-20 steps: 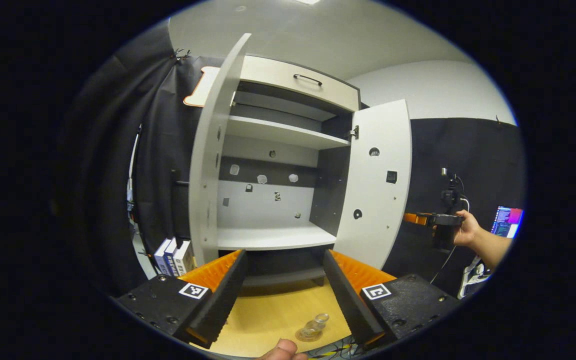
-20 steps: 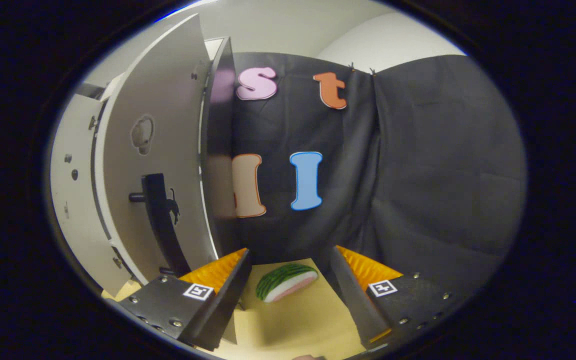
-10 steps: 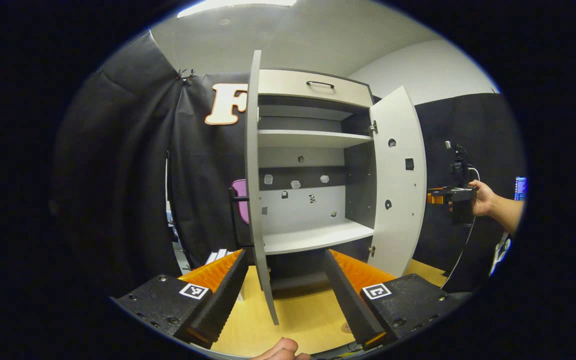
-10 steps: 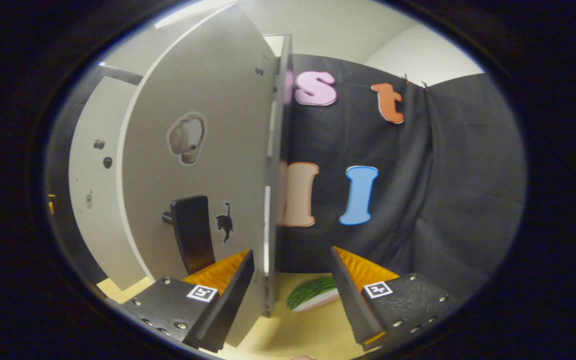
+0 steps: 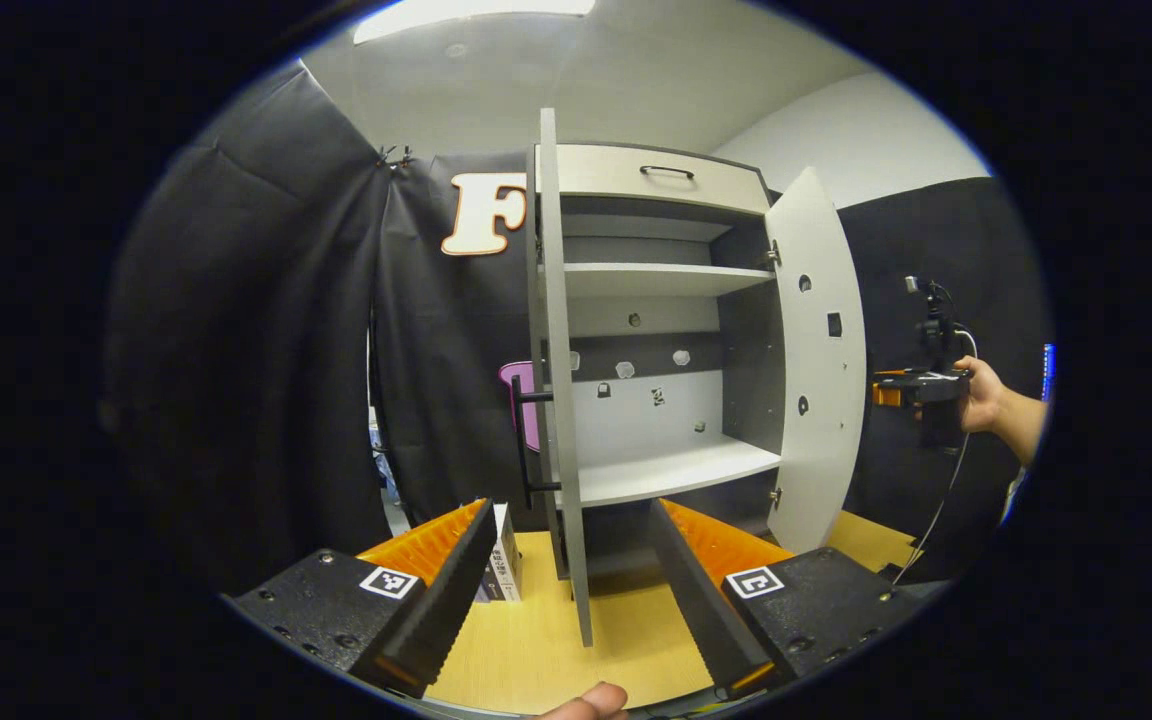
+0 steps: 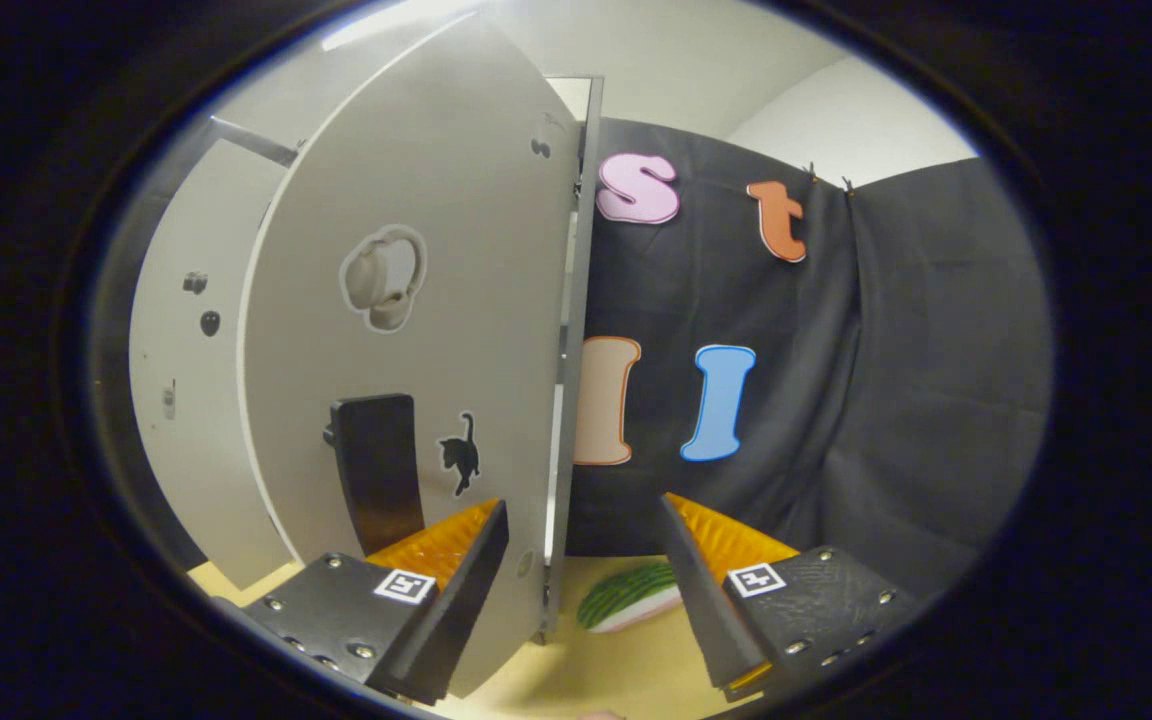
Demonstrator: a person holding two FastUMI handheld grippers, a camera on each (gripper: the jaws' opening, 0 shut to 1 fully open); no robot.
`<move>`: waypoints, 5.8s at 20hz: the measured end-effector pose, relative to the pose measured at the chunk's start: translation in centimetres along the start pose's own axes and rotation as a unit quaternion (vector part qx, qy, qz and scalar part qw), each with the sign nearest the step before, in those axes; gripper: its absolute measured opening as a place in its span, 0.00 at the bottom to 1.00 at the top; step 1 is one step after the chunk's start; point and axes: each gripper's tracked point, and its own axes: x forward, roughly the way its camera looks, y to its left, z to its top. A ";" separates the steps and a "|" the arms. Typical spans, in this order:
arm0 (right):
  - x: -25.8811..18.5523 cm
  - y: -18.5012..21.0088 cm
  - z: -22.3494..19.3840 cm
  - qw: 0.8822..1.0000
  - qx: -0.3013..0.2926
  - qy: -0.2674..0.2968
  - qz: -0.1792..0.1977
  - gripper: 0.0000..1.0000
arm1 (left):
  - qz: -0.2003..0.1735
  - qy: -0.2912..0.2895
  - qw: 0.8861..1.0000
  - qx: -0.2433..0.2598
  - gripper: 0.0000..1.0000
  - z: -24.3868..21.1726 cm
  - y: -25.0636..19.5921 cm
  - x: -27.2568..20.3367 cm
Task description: Grasp the bottle in the cabinet with the left hand and place it on the coaster, then close the right door with the right hand and the left door with the left hand.
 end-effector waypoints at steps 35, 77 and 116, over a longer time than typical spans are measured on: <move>-16.6 7.9 -3.1 0.996 0.057 -0.008 0.066 0.95 | 0.103 0.046 0.992 -0.059 0.96 -3.4 15.7 9.7; -19.2 4.6 -0.2 0.996 0.062 -0.051 0.032 0.95 | 0.045 0.067 0.995 -0.062 0.91 -3.2 -1.1 20.2; -23.6 7.5 0.1 0.996 -0.006 -0.088 0.011 0.95 | -0.012 0.002 1.000 -0.012 0.96 3.3 -10.6 10.9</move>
